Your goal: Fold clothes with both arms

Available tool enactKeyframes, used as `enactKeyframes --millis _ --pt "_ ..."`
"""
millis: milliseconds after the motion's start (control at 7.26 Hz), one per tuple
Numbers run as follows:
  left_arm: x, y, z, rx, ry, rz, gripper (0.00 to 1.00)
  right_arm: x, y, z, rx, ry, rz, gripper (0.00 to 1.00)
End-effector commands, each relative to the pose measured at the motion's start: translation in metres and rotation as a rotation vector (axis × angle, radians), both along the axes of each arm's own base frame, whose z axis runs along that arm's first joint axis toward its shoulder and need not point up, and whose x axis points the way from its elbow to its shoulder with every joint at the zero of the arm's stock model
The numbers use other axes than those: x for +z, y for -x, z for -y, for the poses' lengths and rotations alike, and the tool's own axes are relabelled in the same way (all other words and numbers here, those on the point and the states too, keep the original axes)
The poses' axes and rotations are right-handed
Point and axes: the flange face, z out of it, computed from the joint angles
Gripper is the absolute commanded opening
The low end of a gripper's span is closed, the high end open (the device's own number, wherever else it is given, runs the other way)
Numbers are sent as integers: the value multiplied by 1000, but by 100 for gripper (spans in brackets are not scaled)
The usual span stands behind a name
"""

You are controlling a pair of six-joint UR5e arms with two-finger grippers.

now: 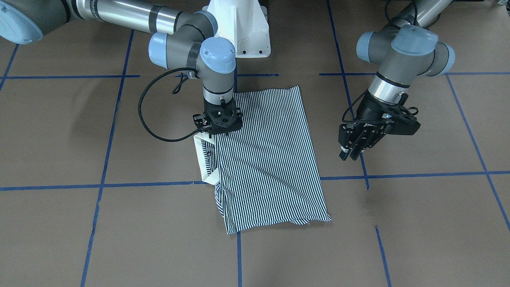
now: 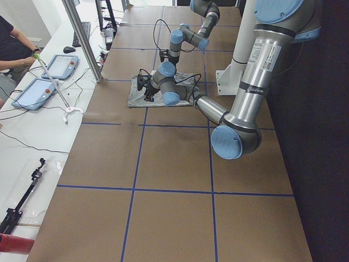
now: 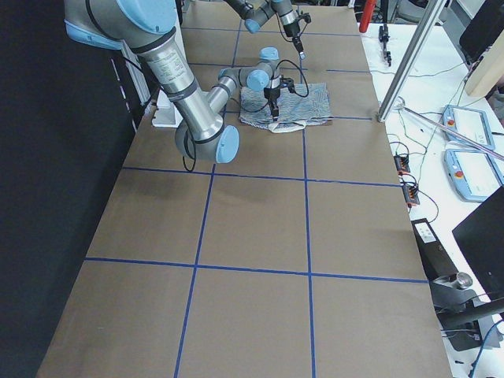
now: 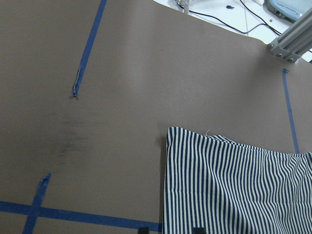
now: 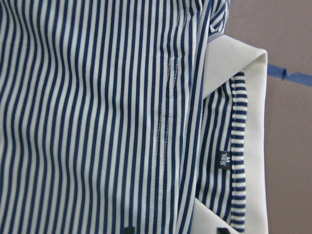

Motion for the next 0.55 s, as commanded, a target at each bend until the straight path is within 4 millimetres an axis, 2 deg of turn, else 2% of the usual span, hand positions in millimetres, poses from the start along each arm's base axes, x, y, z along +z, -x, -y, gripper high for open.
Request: enactKeyframes --millis 0,138,276,413 --pt "-2 0 0 1 -2 -2 42 6 -35 -31 118 101 94 100" --pt "0 0 0 0 -1 -1 42 21 -40 -65 230 189 193 100" --pt "0 0 0 0 -1 -1 42 29 -23 -99 403 284 302 94" --pt "-1 0 0 0 -2 -2 41 25 -18 -111 489 359 363 75"
